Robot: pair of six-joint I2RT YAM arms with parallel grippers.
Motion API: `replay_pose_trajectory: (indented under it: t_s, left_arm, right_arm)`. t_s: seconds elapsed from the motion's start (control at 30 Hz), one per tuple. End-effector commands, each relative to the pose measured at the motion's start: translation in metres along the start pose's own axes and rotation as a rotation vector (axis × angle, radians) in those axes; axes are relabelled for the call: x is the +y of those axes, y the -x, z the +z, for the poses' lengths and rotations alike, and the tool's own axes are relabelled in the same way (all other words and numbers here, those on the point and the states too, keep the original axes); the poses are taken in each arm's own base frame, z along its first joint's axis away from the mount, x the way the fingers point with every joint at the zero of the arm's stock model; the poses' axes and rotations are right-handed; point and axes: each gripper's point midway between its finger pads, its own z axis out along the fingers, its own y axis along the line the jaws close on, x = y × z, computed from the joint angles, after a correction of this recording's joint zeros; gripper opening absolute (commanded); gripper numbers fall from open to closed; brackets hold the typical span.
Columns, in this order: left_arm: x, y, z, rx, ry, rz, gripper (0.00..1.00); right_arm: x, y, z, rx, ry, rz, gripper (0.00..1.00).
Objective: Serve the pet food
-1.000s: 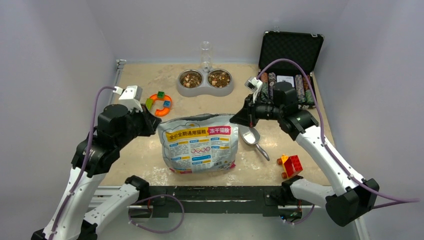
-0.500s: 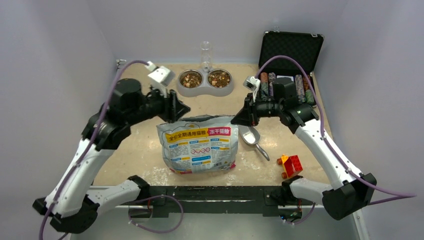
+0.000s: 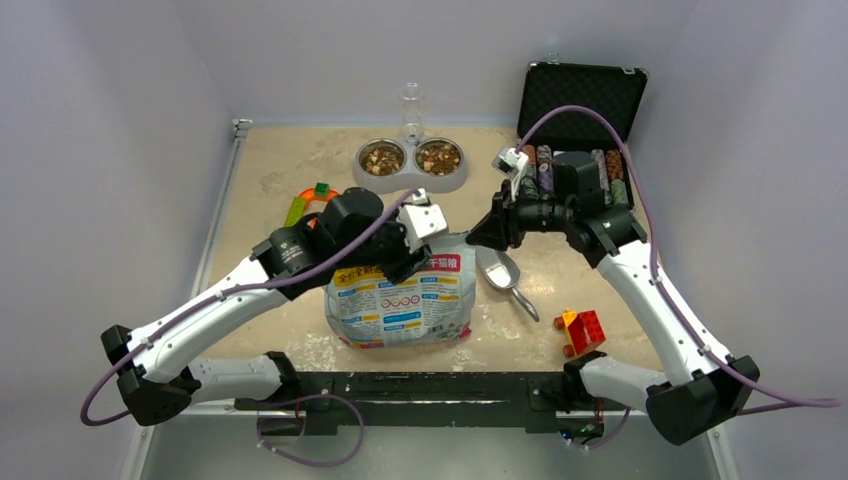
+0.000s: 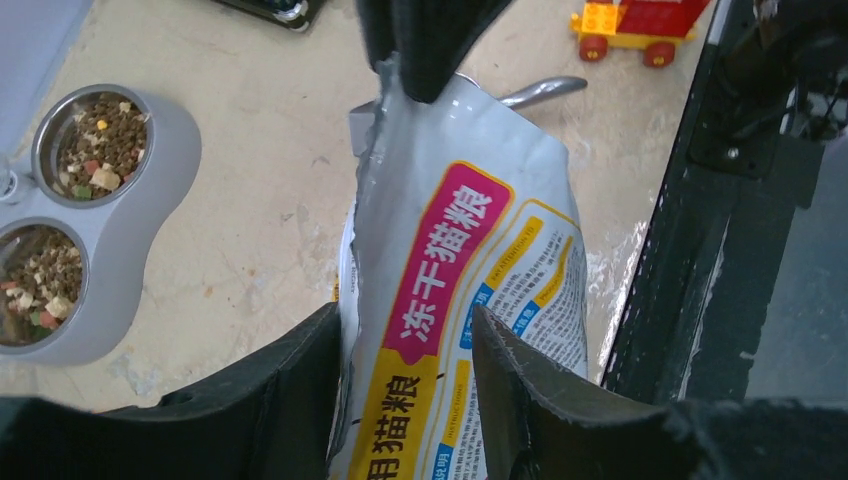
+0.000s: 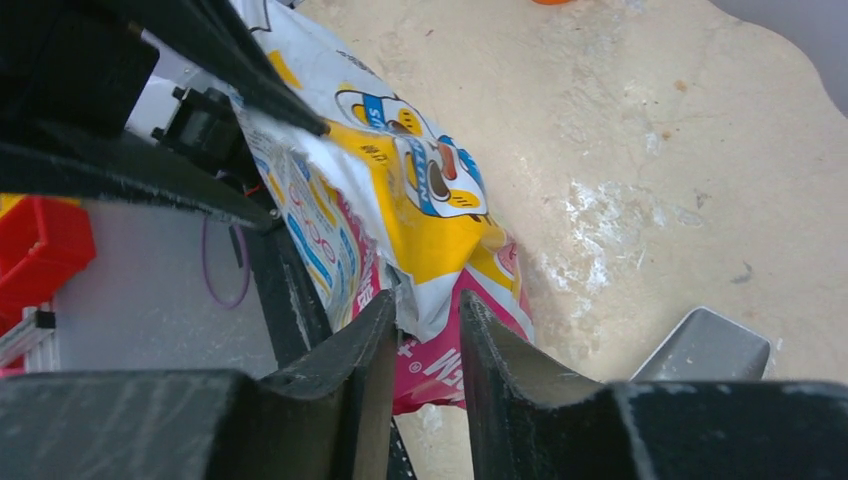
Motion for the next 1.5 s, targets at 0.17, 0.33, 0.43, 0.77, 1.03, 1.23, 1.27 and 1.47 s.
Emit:
replay_pose_trajectory:
  t_s: [0.17, 0.33, 0.43, 0.77, 1.03, 1.23, 1.27, 1.47]
  left_arm:
    - [-0.017, -0.016, 0.011, 0.038, -0.022, 0.176, 0.39]
    - [-0.025, -0.012, 0.005, 0.032, -0.063, 0.15, 0.08]
    - [-0.039, -0.009, 0.0, 0.024, -0.129, 0.093, 0.0]
    - [-0.061, -0.01, -0.021, -0.024, -0.236, -0.029, 0.0]
    - [-0.059, -0.038, -0.022, 0.064, -0.202, -0.117, 0.64]
    - [-0.056, -0.072, -0.025, 0.133, -0.157, -0.121, 0.76]
    - [-0.056, -0.074, -0.025, 0.128, -0.151, -0.116, 0.76]
    - [-0.03, -0.085, -0.026, 0.12, -0.004, -0.033, 0.56]
  right_arm:
    - [0.012, 0.003, -0.018, -0.002, -0.209, -0.415, 0.57]
    - [0.026, 0.001, -0.019, -0.059, -0.153, -0.644, 0.78]
    - [0.042, -0.004, -0.015, -0.069, -0.057, -0.823, 0.83]
    - [0.056, -0.006, 0.015, 0.034, 0.011, -1.055, 0.84]
    - [0.038, -0.009, 0.022, 0.166, -0.165, -1.17, 0.5]
    - [0.045, 0.003, 0.006, 0.116, -0.2, -1.137, 0.18]
    - [0.046, 0.003, 0.005, 0.117, -0.196, -1.129, 0.12]
    - [0.053, 0.005, 0.006, 0.085, -0.168, -1.107, 0.0]
